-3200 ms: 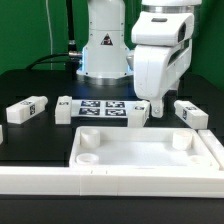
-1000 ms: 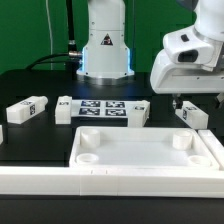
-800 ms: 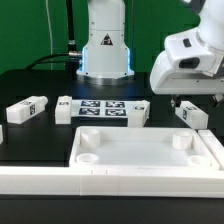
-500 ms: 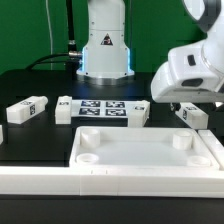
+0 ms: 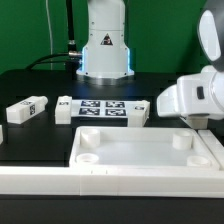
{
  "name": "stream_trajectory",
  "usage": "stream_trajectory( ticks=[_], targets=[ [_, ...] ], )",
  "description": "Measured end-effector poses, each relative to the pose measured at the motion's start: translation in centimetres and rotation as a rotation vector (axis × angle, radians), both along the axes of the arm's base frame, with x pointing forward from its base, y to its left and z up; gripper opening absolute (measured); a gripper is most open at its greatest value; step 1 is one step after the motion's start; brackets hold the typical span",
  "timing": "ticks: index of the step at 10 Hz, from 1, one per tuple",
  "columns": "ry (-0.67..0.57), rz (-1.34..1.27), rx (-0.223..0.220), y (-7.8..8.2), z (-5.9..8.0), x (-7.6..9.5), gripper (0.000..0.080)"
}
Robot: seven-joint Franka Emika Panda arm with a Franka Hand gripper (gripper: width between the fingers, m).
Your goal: Assemble desk
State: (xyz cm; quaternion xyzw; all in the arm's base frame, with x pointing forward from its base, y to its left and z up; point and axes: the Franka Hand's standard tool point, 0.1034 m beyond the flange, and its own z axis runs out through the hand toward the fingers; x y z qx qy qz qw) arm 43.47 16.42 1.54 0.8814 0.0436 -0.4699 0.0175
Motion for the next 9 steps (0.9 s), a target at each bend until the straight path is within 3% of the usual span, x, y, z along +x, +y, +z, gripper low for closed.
stream_trajectory(
  ticks=[5, 6, 7, 8, 9],
  targets=[
    [-0.012, 0.000, 0.002, 0.06, -0.67, -0.22, 0.0622],
    [-0.013, 0.000, 0.002, 0.07, -0.70, -0.21, 0.0443],
    [-0.014, -0.001, 0.003, 0.07, -0.71, -0.21, 0.0443],
    [-0.014, -0.001, 0.003, 0.08, -0.70, -0.20, 0.0286],
    [-0.014, 0.000, 0.003, 0.09, -0.69, -0.19, 0.0289]
  ],
)
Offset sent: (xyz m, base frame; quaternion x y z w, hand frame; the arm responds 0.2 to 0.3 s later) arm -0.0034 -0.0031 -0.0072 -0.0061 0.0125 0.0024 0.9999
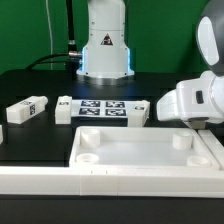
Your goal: Assemble desk
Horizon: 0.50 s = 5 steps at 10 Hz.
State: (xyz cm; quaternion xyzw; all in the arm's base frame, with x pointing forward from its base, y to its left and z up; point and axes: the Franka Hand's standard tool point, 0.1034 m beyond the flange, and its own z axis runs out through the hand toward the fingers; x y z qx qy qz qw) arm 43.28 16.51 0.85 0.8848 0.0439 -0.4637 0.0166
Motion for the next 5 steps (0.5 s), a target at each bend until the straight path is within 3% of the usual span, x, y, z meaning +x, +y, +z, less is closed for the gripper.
stream_trajectory(
  ticks=[3, 4, 5],
  targets=[
    [-0.011, -0.005, 0.004, -0.3, 0.6, 0.5, 0.0289],
    [-0.016, -0.003, 0.019, -0.7, 1.7, 1.0, 0.0289],
    [-0.020, -0.011, 0.037, -1.4, 3.8, 1.8, 0.0289]
  ],
)
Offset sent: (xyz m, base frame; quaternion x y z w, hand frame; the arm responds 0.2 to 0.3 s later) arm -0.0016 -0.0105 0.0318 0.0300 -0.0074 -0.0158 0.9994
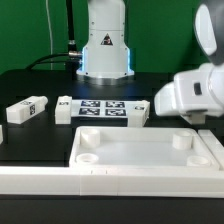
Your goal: Assemble desk
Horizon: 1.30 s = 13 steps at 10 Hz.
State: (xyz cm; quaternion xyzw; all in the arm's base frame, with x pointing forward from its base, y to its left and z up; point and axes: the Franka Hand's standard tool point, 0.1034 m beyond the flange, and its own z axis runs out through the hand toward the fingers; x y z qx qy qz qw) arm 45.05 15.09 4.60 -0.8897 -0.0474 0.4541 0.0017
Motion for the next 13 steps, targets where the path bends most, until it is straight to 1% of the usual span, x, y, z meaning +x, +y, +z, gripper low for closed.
stream_trajectory(
  ticks=[1, 2, 3, 5, 6, 7, 8, 9, 11, 12, 13],
  targets=[
    [-0.008, -0.008, 0.018, -0.8, 1.9, 0.8, 0.0289],
    [-0.017, -0.011, 0.025, -1.2, 2.6, 1.2, 0.0289],
    [-0.019, -0.008, 0.027, -0.9, 2.1, 1.0, 0.0291],
    [-0.049, -0.010, 0.032, -0.8, 1.9, 1.5, 0.0291],
    [-0.054, -0.006, 0.041, -0.9, 1.8, 1.6, 0.0291],
    [-0.107, 0.000, 0.074, -1.2, 1.7, 2.8, 0.0291],
    [-0.169, -0.001, 0.095, -1.9, 3.1, 4.1, 0.0291],
    [-0.202, -0.002, 0.108, -2.8, 4.8, 5.0, 0.0291],
    [-0.276, -0.004, 0.129, -3.8, 7.4, 7.2, 0.0291],
    [-0.377, -0.007, 0.132, -3.6, 8.4, 8.5, 0.0291],
    [-0.438, -0.007, 0.131, -3.6, 8.1, 8.1, 0.0291]
  ],
)
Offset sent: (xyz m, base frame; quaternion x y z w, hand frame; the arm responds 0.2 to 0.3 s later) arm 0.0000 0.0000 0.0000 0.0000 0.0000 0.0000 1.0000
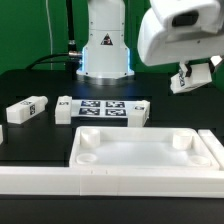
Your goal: Assemble desk
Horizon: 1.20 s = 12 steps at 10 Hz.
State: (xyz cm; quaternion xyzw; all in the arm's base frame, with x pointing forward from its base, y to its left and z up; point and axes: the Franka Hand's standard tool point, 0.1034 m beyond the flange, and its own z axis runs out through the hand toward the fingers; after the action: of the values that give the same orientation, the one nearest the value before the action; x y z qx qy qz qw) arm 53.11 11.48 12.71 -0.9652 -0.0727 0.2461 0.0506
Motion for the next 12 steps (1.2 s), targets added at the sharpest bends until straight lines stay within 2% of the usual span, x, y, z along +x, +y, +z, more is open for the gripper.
stream_trajectory(
  ticks=[1, 3, 5, 6, 7, 8, 9, 12],
  targets=[
    [-0.066, -0.008, 0.003, 0.0, -0.4, 0.4, 0.0291],
    [-0.218, -0.024, 0.009, 0.0, -0.2, 1.4, 0.0291],
    [-0.326, -0.018, 0.023, -0.8, 1.6, 3.1, 0.0291],
    [-0.396, -0.024, 0.028, -0.7, 2.5, 4.4, 0.0291],
    [-0.431, -0.026, 0.031, -0.6, 2.9, 4.9, 0.0291],
    [-0.528, -0.035, 0.036, -0.7, 2.8, 5.6, 0.0291],
    [-0.564, -0.038, 0.037, -0.8, 2.6, 5.3, 0.0291],
    [-0.802, -0.024, 0.061, -0.8, 3.0, 8.0, 0.0291]
  ],
)
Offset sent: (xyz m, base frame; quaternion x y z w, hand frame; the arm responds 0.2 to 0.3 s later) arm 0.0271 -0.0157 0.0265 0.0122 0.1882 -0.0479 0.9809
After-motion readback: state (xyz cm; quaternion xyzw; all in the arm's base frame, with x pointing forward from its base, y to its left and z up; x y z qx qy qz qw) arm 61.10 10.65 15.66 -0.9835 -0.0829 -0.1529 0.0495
